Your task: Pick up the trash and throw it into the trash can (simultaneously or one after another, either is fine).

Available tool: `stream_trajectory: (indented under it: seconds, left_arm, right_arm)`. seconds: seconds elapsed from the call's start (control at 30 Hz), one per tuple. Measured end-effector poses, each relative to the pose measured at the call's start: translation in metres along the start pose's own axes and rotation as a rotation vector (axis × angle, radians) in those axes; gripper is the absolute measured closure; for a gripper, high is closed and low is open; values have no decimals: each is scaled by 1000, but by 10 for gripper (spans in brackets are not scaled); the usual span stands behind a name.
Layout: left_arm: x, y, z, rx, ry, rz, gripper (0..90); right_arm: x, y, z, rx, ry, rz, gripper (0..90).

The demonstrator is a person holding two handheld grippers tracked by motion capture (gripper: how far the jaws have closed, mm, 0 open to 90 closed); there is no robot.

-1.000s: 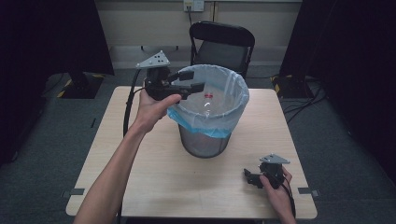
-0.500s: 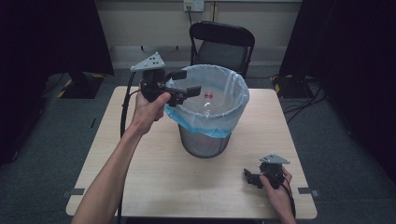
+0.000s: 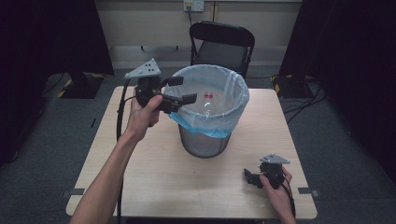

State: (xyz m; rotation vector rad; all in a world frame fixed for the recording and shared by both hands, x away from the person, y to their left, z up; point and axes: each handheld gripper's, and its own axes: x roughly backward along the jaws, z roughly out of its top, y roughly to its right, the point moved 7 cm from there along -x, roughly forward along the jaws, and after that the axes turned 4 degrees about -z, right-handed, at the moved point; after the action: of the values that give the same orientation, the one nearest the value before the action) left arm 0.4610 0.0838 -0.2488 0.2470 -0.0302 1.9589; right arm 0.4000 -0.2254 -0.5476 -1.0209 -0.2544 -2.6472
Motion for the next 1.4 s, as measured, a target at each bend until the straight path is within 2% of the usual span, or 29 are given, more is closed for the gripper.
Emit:
stream_trajectory:
  seconds: [0.2, 0.3, 0.37, 0.53, 0.63, 0.67, 0.7, 0.77, 1.07, 1.1, 1.4]
  left_arm:
    - [9, 7, -7, -15, 3, -6, 158]
    - [15, 7, -9, -22, 21, 14, 160]
    - [20, 8, -11, -17, 28, -4, 160]
    - [29, 6, -16, -14, 36, 21, 162]
    - [34, 3, -18, -18, 50, 58, 165]
    - [34, 3, -18, -18, 50, 58, 165]
    - [37, 2, -21, -21, 43, 80, 168]
    - [39, 0, -25, -29, 32, 95, 168]
    - [52, -4, -38, -19, 29, 98, 164]
    - [57, -4, -43, -19, 33, 108, 165]
    - [70, -6, -57, -19, 22, 144, 193]
  right_arm:
    - [0, 0, 0, 0, 0, 0, 107]
    - [0, 0, 0, 0, 0, 0, 107]
    - [0, 0, 0, 0, 0, 0, 107]
    - [0, 0, 0, 0, 0, 0, 107]
    - [0, 0, 0, 0, 0, 0, 107]
    - [0, 0, 0, 0, 0, 0, 107]
    - [0, 0, 0, 0, 0, 0, 107]
    - [0, 0, 0, 0, 0, 0, 107]
    - [0, 0, 0, 0, 0, 0, 107]
    - [0, 0, 0, 0, 0, 0, 107]
    - [0, 0, 0, 0, 0, 0, 107]
